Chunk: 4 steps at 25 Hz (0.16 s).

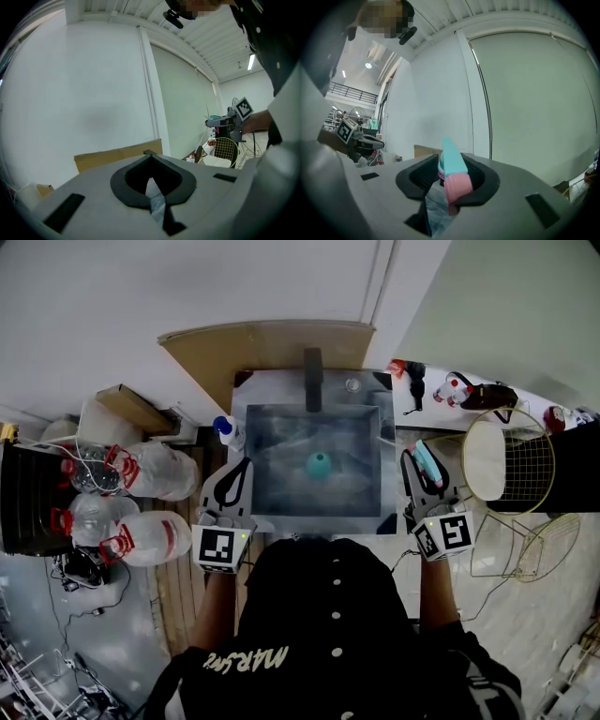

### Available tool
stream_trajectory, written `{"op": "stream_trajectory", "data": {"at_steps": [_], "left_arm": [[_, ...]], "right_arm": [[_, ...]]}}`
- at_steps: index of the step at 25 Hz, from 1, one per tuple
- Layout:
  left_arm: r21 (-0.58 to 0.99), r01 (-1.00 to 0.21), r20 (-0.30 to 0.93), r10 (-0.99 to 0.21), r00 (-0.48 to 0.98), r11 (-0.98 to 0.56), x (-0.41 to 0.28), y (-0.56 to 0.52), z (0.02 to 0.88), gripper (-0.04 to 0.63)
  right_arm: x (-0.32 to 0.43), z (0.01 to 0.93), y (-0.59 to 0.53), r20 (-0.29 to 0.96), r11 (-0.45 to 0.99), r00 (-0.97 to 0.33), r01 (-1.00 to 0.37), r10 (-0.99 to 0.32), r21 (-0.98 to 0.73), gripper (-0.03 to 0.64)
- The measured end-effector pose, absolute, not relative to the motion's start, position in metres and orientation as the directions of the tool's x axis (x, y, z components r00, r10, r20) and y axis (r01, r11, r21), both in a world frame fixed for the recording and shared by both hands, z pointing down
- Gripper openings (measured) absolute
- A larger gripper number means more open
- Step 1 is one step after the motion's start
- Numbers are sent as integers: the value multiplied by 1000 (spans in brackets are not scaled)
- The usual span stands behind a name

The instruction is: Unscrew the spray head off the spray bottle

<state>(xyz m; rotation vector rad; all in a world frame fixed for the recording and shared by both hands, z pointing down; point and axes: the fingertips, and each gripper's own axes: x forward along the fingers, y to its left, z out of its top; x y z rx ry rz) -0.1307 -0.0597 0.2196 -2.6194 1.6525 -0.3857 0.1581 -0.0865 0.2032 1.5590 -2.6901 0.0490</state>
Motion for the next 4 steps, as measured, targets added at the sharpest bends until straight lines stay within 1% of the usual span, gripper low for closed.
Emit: {"op": "stream_trajectory", "data": {"at_steps": [4], "left_arm": [[-148, -885, 198, -890, 411, -442, -130, -59, 221, 25]], "right_arm": [[156, 202, -87, 42, 499, -499, -867, -866, -8, 147]]}}
